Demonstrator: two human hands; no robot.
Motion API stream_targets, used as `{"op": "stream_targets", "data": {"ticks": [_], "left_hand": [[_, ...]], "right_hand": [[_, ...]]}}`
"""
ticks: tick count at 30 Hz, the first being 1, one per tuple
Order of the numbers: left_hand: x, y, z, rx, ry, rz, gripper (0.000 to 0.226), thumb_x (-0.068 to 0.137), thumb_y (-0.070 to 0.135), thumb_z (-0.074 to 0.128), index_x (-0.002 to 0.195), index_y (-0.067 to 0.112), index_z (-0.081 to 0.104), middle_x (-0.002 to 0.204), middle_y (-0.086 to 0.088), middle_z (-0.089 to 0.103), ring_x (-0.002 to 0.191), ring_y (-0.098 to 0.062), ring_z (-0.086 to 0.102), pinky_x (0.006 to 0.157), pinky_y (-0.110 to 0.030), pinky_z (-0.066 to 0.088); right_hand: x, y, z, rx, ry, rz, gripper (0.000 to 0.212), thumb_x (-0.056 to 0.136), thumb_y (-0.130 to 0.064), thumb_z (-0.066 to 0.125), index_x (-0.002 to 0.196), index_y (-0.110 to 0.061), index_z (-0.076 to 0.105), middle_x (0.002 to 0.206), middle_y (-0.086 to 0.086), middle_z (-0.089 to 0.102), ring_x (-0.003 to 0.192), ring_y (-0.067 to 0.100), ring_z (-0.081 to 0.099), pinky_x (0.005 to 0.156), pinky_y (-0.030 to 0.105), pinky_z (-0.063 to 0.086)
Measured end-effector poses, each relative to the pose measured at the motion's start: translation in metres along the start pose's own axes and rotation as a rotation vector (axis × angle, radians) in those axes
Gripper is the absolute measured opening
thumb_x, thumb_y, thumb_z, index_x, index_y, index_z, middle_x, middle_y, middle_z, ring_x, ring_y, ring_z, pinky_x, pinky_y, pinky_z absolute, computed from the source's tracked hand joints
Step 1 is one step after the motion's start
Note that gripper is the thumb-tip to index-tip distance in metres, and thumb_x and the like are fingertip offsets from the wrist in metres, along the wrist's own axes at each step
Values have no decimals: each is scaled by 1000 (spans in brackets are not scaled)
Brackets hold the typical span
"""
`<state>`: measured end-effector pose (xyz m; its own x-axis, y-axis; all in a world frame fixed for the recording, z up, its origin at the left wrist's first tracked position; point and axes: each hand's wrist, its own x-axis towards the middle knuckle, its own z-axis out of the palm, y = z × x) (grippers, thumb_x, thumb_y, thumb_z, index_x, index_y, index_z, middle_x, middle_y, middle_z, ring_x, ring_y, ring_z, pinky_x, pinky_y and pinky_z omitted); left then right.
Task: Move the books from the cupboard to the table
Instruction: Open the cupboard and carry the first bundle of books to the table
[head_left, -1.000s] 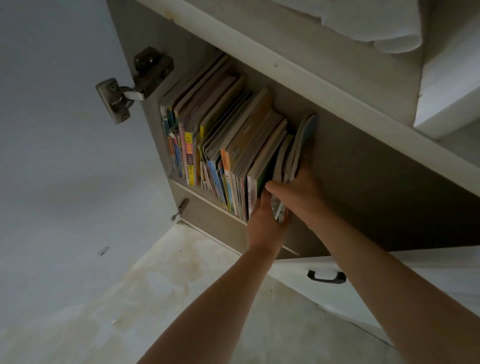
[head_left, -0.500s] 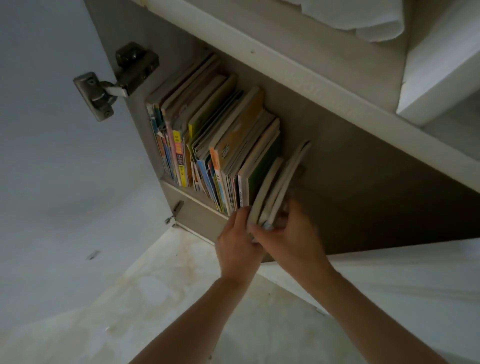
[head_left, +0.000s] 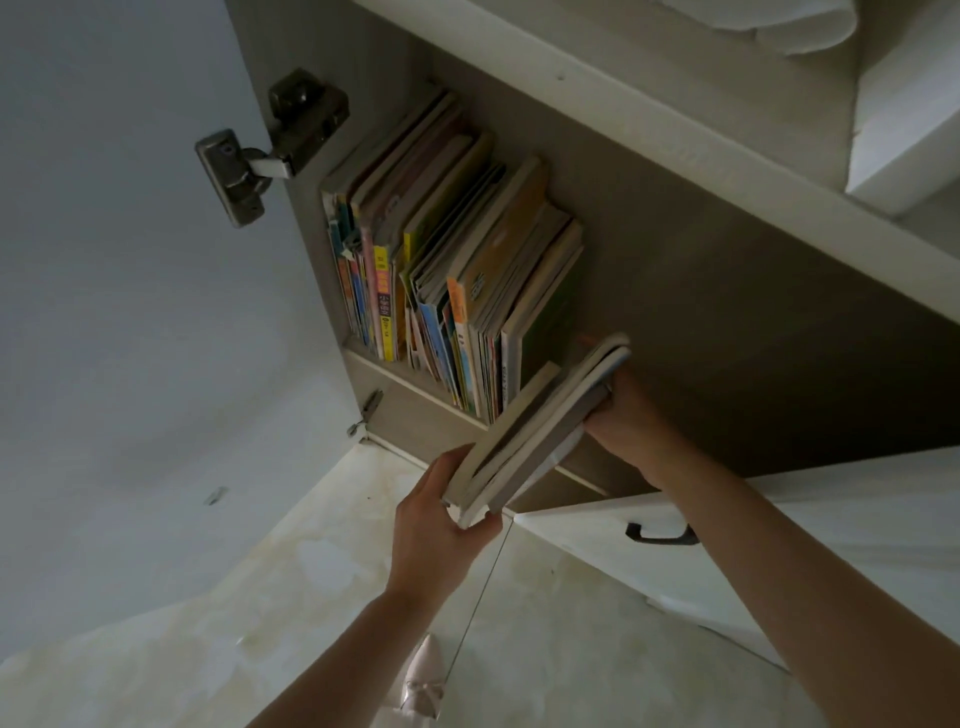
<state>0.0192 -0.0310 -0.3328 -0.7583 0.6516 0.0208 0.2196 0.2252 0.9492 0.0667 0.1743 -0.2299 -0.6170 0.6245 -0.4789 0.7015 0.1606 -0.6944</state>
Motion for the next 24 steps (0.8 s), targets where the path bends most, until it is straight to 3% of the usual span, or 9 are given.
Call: {"op": "stream_targets", "data": {"ticks": [4, 6, 8, 11, 15, 19, 22, 24], "left_hand": [[7, -10, -16, -76, -68, -5, 57, 74, 38, 70, 125, 53, 49, 117, 29, 62, 109, -6, 62, 88, -30, 57], [9, -13, -21, -99, -106, 0, 55, 76, 35, 71, 126, 45, 51, 117, 23, 64, 109, -10, 63, 87, -36, 58], [10, -14, -27, -120, -126, 10, 55, 76, 34, 71, 126, 48, 51, 116, 23, 65, 110, -10, 63, 87, -35, 58], [12, -13, -30, -94, -137, -5, 57, 73, 37, 71, 121, 60, 49, 114, 32, 62, 108, 0, 61, 87, -22, 54], [7, -3, -32, -193, -145, -16, 57, 70, 51, 77, 122, 46, 54, 114, 20, 66, 110, -13, 63, 84, -32, 58], [0, 17, -49, -354, -168, -117, 51, 66, 51, 82, 112, 41, 64, 108, 0, 72, 103, -27, 69, 75, -52, 60], [-4, 31, -70, -419, -170, -189, 52, 61, 40, 88, 108, 33, 68, 107, -6, 73, 100, -29, 70, 77, -53, 59], [-10, 40, -87, -492, -155, -310, 65, 45, 40, 94, 103, 22, 71, 102, -8, 75, 94, -30, 72, 78, -48, 60]], "right_hand": [[2, 8, 0, 18, -98, -54, 65, 84, 7, 62, 134, -28, 39, 122, -3, 50, 120, 12, 47, 98, 24, 42], [1, 10, -1, 68, -148, -53, 68, 80, 11, 64, 127, -33, 42, 120, -3, 51, 115, 12, 50, 86, 18, 52], [-1, 11, -3, 84, -179, -56, 68, 77, 13, 65, 120, -36, 47, 116, -6, 54, 110, 10, 53, 75, 11, 53], [-6, 13, -7, 59, -195, -34, 57, 77, 12, 65, 107, -35, 51, 107, -11, 57, 105, 8, 55, 75, 11, 52], [-8, 11, -8, -53, -135, 27, 55, 81, 5, 66, 129, -13, 48, 121, 4, 56, 113, 14, 51, 87, 22, 46], [-18, -3, -9, -96, -200, -3, 55, 78, 12, 65, 128, -5, 51, 125, 18, 59, 117, 34, 56, 98, 41, 48], [-35, -17, -13, -38, -294, -56, 62, 79, 12, 64, 135, -8, 44, 130, 15, 57, 119, 31, 56, 90, 28, 51], [-50, -23, -15, 19, -337, -59, 69, 82, 6, 65, 141, -16, 36, 135, 8, 54, 124, 23, 53, 98, 31, 48]]}}
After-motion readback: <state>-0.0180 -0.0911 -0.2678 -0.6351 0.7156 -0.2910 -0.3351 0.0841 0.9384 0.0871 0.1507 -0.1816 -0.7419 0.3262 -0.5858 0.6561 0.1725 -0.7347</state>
